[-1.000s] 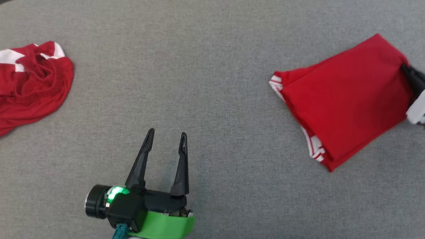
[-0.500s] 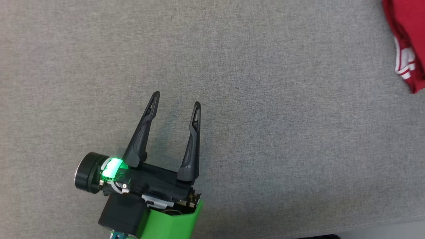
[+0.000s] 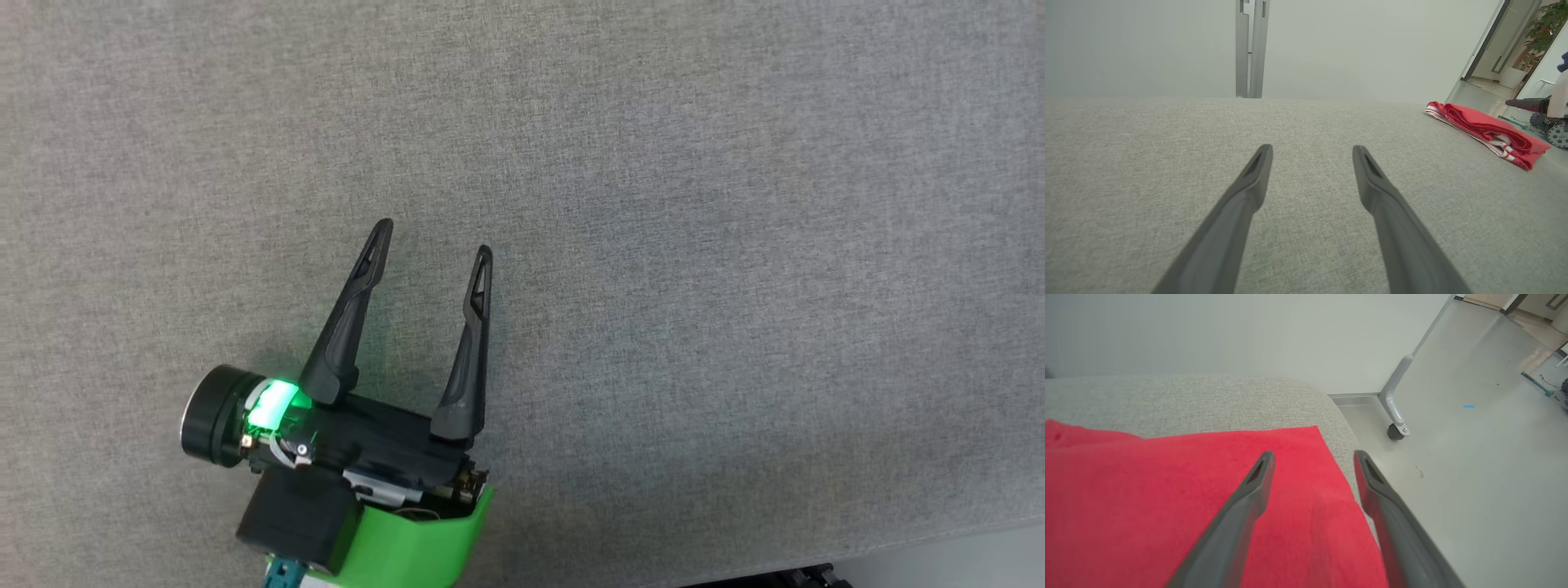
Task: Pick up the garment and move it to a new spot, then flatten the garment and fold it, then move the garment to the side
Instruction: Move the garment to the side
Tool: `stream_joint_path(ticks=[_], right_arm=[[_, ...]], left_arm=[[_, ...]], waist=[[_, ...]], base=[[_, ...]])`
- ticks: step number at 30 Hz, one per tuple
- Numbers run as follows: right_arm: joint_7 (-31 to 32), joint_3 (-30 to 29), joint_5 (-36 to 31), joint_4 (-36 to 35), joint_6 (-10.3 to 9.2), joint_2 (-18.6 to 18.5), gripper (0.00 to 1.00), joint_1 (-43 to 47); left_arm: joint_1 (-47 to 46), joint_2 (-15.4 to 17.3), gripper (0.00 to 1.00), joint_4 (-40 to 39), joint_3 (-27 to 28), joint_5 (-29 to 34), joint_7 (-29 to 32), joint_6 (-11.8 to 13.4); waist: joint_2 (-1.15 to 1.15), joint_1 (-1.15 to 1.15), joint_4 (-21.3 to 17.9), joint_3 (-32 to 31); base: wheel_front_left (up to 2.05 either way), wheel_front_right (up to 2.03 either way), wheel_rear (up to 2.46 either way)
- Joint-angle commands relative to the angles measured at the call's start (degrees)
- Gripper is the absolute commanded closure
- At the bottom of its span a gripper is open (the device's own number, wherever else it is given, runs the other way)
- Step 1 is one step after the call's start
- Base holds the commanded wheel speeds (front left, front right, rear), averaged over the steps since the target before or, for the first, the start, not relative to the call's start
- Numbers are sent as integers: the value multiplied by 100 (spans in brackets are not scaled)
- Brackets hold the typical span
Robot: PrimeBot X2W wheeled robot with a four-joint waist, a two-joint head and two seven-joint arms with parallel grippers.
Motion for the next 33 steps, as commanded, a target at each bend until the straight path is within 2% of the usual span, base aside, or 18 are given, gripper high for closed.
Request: stream_joint_path(ticks=[1,6,9,14,21,23,27,33], right_arm=[[-153,88,-85,-35,-5,125,0,103],[-461,287,-192,-381,-5,788,0,678],[-481,89,-447,-807,-5,1239,0,1154],[-480,-695,-1244,-1588,-5,2048,0,2290],[-483,-1796,-2920,-2949,-5,3236,0,4358],[-482,-2010,-3188,-3231,-5,3536,0,4889],[-482,-2158,-3615,-3657,-5,3902,0,5611],[-479,-2264,-3931,-4063,-5,4234,0,6262]], left_arm=[[-54,-21,0,55,30,-102,-3,42],[219,-49,0,408,269,-475,-2,79],[391,-69,0,637,497,-615,-2,79],[689,-86,0,987,789,-787,-2,32],[1118,-91,0,1620,1070,-819,-2,-13],[1258,-93,0,1710,1171,-882,-2,-34],[1438,-94,0,1901,1376,-828,-2,-46],[1697,-93,0,2099,1583,-709,-2,-159]], waist=[[0,-1,179,-348],[0,-1,313,-1157],[0,-1,341,-1714],[0,-1,386,-2552],[0,-1,520,-3836],[0,-1,537,-4114],[0,-1,558,-4416],[0,-1,508,-4732]], base=[[0,0,0],[0,0,0],[0,0,0],[0,0,0],[0,0,0],[0,0,0],[0,0,0],[0,0,0]])
